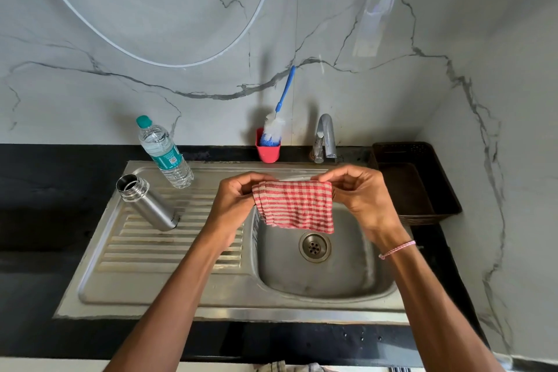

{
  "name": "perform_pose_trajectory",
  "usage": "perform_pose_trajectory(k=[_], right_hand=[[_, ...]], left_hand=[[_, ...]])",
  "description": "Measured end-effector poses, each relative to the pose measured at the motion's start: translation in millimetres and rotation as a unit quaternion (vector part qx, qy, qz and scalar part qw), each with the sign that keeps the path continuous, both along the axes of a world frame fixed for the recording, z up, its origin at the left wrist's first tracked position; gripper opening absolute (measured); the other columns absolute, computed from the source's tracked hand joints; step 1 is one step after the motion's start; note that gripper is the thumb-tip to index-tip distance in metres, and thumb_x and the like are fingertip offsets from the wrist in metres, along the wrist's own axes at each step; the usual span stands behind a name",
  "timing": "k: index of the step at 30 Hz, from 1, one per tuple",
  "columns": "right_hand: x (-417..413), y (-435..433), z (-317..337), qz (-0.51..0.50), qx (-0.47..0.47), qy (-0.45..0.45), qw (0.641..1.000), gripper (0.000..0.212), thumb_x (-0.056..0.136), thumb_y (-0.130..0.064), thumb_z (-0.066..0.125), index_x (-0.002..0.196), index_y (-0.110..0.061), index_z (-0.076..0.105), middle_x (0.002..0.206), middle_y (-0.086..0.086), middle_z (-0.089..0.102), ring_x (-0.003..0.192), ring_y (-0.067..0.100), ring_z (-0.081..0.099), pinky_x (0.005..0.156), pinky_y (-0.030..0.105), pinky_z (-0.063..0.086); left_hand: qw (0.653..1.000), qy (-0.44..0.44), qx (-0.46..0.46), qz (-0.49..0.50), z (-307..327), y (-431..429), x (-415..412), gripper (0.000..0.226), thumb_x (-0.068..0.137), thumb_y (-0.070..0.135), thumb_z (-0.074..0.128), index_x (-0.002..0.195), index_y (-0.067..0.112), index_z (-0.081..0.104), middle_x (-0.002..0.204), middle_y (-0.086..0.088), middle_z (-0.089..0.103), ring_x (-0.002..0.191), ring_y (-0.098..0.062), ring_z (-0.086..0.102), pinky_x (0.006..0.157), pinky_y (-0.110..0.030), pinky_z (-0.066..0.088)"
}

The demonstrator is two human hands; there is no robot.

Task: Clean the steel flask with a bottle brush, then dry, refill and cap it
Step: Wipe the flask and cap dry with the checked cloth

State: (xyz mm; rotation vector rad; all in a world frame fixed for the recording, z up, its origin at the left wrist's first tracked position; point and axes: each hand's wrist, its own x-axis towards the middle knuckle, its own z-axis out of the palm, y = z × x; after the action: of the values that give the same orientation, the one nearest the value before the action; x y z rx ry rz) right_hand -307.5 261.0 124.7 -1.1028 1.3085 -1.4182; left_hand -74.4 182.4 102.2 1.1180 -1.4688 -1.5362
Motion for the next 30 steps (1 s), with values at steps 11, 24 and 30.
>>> perform_pose_trajectory(k=[11,24,30], right_hand=[[-2.3,-2.2,1.5,0.011,-0.013,0.013,1.0,0.022,0.082,0.003,0.073,0.104,0.0,0.074,0.098,0.012,0.077,0.093,0.026,0.074,0.08,0.034,0.061],[1.7,3.6,-7.1,0.043,0.029,-0.001,0.999,0.015,0.088,0.007,0.067,0.097,-0.004,0.07,0.089,0.011,0.075,0.083,0.024,0.073,0.068,0.034,0.062],[2.9,3.6,-7.0,0.025,-0.008,-0.024,0.999,0.021,0.079,0.0,0.074,0.099,0.002,0.072,0.097,0.019,0.075,0.091,0.03,0.073,0.081,0.038,0.062]], left_hand=[[0.997,0.057,-0.053,0.005,14.8,-2.5,-2.0,0.037,0.085,-0.021,0.064,0.099,0.011,0.076,0.093,0.002,0.08,0.085,-0.009,0.074,0.07,-0.021,0.059],[1.0,0.012,0.002,0.001,-4.4,3.1,3.4,0.019,0.094,-0.005,0.066,0.107,0.006,0.075,0.097,-0.002,0.08,0.088,-0.013,0.074,0.072,-0.026,0.059],[0.999,0.048,-0.006,0.0,-1.6,2.2,5.6,0.025,0.091,-0.01,0.066,0.103,0.01,0.076,0.099,-0.004,0.08,0.09,-0.016,0.075,0.072,-0.028,0.06]])
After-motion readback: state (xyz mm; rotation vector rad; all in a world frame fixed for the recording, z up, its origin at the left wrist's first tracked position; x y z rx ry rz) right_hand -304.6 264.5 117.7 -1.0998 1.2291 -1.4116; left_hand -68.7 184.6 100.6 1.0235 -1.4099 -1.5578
